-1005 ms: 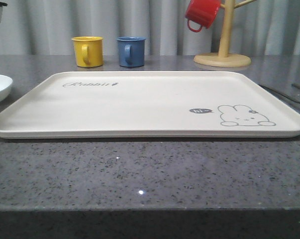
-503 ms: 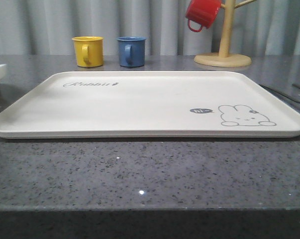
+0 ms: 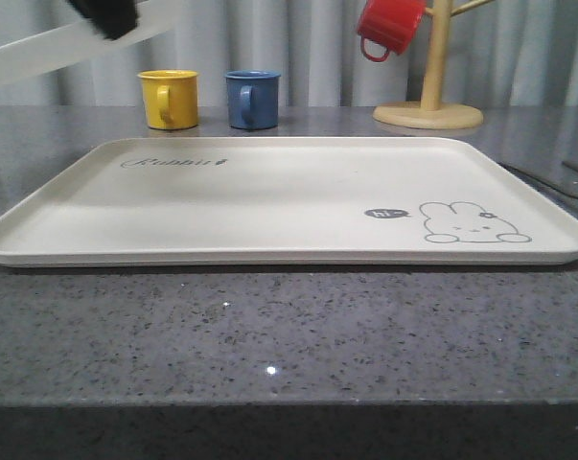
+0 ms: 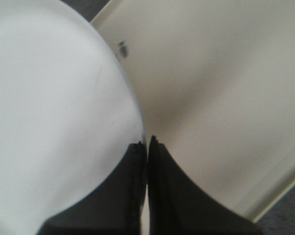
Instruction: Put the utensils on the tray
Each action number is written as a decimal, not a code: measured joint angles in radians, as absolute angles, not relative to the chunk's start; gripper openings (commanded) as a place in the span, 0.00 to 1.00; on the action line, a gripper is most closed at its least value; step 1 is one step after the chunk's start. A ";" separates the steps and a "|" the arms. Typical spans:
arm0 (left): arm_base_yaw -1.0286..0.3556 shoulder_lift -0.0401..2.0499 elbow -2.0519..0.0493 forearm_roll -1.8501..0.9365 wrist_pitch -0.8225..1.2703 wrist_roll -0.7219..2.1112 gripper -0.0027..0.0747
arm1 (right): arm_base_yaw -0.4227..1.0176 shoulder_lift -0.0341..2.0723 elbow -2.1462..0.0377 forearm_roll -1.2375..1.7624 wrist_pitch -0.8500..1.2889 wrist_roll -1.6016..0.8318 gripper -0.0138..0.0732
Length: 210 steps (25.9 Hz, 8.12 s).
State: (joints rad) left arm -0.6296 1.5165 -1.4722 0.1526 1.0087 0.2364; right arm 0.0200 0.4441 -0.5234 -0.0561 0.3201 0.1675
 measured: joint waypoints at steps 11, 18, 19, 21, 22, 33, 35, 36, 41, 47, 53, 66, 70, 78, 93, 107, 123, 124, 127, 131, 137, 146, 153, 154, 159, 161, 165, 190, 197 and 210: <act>-0.763 1.727 -1.490 0.122 1.064 0.236 0.01 | 0.020 0.444 -0.523 -0.056 0.320 0.167 0.90; -0.764 1.790 -1.490 0.125 1.071 0.236 0.26 | 0.020 0.444 -0.523 -0.056 0.320 0.167 0.90; -0.764 1.790 -1.490 0.123 1.075 0.236 0.33 | 0.020 0.444 -0.523 -0.056 0.320 0.167 0.90; -0.764 1.790 -1.491 0.123 1.080 0.236 0.44 | 0.020 0.444 -0.523 -0.056 0.320 0.167 0.90; -0.764 1.790 -1.493 0.123 1.082 0.235 0.50 | 0.020 0.444 -0.523 -0.056 0.320 0.167 0.90; -0.737 1.732 -1.547 0.119 1.145 0.194 0.60 | 0.020 0.444 -0.523 -0.056 0.320 0.167 0.90; -0.707 1.691 -1.547 0.119 1.150 0.173 0.56 | 0.020 0.444 -0.523 -0.056 0.320 0.167 0.90; -0.687 1.673 -1.547 0.119 1.152 0.165 0.53 | 0.020 0.444 -0.523 -0.056 0.320 0.167 0.90; -0.563 1.563 -1.547 0.119 1.158 0.134 0.31 | 0.020 0.444 -0.523 -0.056 0.320 0.167 0.90; -0.384 1.425 -1.471 0.110 1.131 0.128 0.03 | 0.020 0.444 -0.523 -0.056 0.320 0.167 0.90; -0.223 1.211 -1.248 0.092 1.008 0.093 0.01 | 0.020 0.444 -0.523 -0.056 0.320 0.167 0.90; -0.111 0.571 -0.640 0.016 0.581 0.076 0.01 | 0.020 0.444 -0.523 -0.056 0.320 0.167 0.90; -0.111 0.388 -0.506 0.012 0.488 0.076 0.01 | 0.020 0.444 -0.523 -0.056 0.320 0.167 0.90; -0.111 0.180 -0.396 0.010 0.424 0.075 0.01 | 0.020 0.444 -0.523 -0.056 0.320 0.167 0.90; -0.111 0.173 -0.387 0.009 0.424 0.075 0.01 | 0.020 0.444 -0.523 -0.056 0.320 0.167 0.90; -0.111 0.173 -0.387 0.009 0.424 0.075 0.01 | 0.020 0.444 -0.523 -0.056 0.320 0.167 0.90; -0.111 0.173 -0.387 0.009 0.424 0.075 0.01 | 0.046 0.995 -0.847 -0.056 0.508 0.166 0.54; -0.111 0.173 -0.387 0.009 0.424 0.075 0.01 | 0.061 1.047 -0.881 -0.056 0.538 0.160 0.54; -0.111 0.173 -0.387 0.009 0.424 0.075 0.01 | 0.111 1.193 -0.980 -0.056 0.634 0.143 0.54; -0.111 0.173 -0.387 0.009 0.424 0.075 0.01 | 0.148 1.358 -1.087 -0.054 0.734 0.141 0.54; -0.111 0.173 -0.387 0.009 0.424 0.075 0.01 | 0.148 1.500 -1.153 -0.030 0.776 0.141 0.54; -0.111 0.173 -0.387 0.009 0.424 0.073 0.01 | 0.148 1.608 -1.156 -0.014 0.758 0.141 0.52; -0.111 0.173 -0.387 0.009 0.424 0.073 0.01 | 0.148 1.616 -1.158 -0.014 0.750 0.139 0.15; -0.111 0.173 -0.387 0.009 0.424 0.073 0.01 | 0.148 1.616 -1.158 -0.014 0.750 0.139 0.12; -0.111 0.173 -0.387 0.009 0.424 0.073 0.01 | 0.148 1.616 -1.160 -0.014 0.750 0.139 0.09; -0.111 0.173 -0.387 0.009 0.424 0.073 0.01 | 0.148 1.610 -1.160 -0.014 0.754 0.139 0.09; -0.111 0.173 -0.387 0.009 0.424 0.073 0.01 | 0.150 1.541 -1.160 -0.014 0.786 0.144 0.09; -0.111 0.173 -0.387 0.009 0.424 0.073 0.01 | 0.547 1.767 -1.445 0.009 0.833 0.528 0.09; -0.111 0.173 -0.387 0.009 0.424 0.073 0.01 | 0.547 1.805 -1.445 0.009 0.792 0.589 0.12; -0.111 0.173 -0.387 0.009 0.424 0.073 0.01 | 0.547 1.805 -1.445 0.032 0.790 0.593 0.45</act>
